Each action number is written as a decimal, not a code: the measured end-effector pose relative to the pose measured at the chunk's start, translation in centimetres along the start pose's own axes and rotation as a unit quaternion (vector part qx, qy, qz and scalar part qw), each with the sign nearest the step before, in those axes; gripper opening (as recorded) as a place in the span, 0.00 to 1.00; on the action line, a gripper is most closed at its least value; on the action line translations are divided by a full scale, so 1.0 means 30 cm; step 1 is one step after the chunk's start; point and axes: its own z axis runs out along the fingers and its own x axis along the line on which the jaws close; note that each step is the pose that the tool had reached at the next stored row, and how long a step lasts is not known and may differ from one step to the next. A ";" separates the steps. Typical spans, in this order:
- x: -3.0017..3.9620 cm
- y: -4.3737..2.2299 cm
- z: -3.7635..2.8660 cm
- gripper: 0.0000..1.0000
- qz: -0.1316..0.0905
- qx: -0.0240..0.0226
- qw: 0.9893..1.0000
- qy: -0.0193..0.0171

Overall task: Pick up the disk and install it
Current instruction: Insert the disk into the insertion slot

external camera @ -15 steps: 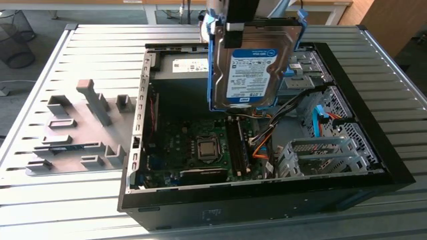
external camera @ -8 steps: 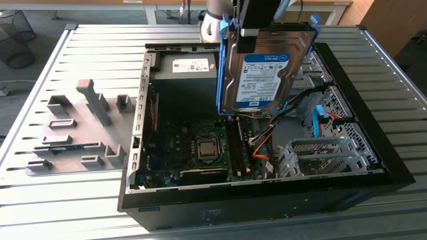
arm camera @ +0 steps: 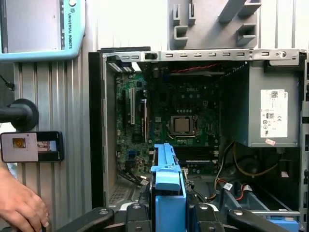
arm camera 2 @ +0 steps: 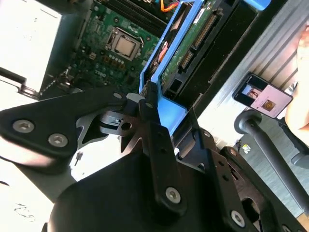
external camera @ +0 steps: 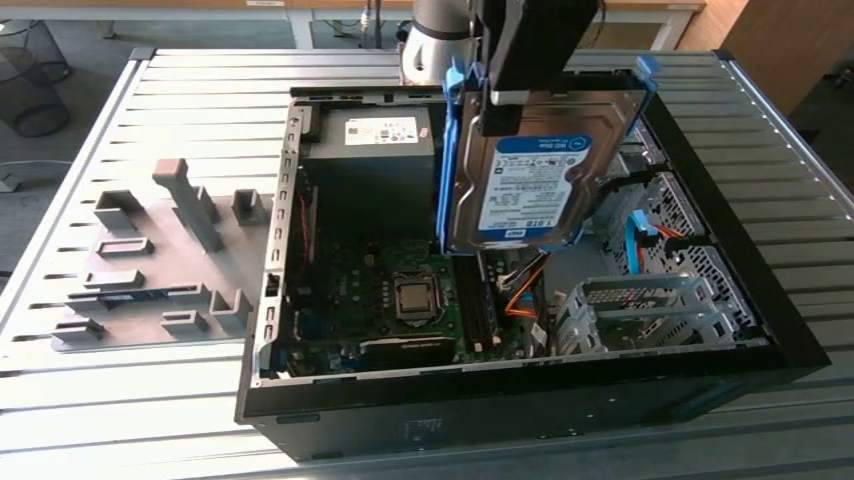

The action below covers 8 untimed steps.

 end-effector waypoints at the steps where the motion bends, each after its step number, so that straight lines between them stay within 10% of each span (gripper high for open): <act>1: 0.007 -0.001 0.001 0.36 0.000 0.000 1.000 -0.001; 2: 0.013 -0.002 0.001 0.36 0.000 0.000 1.000 -0.004; 5: 0.022 -0.002 0.002 0.36 0.001 -0.001 1.000 -0.028; 8: 0.038 -0.004 0.003 0.36 0.001 -0.001 1.000 -0.030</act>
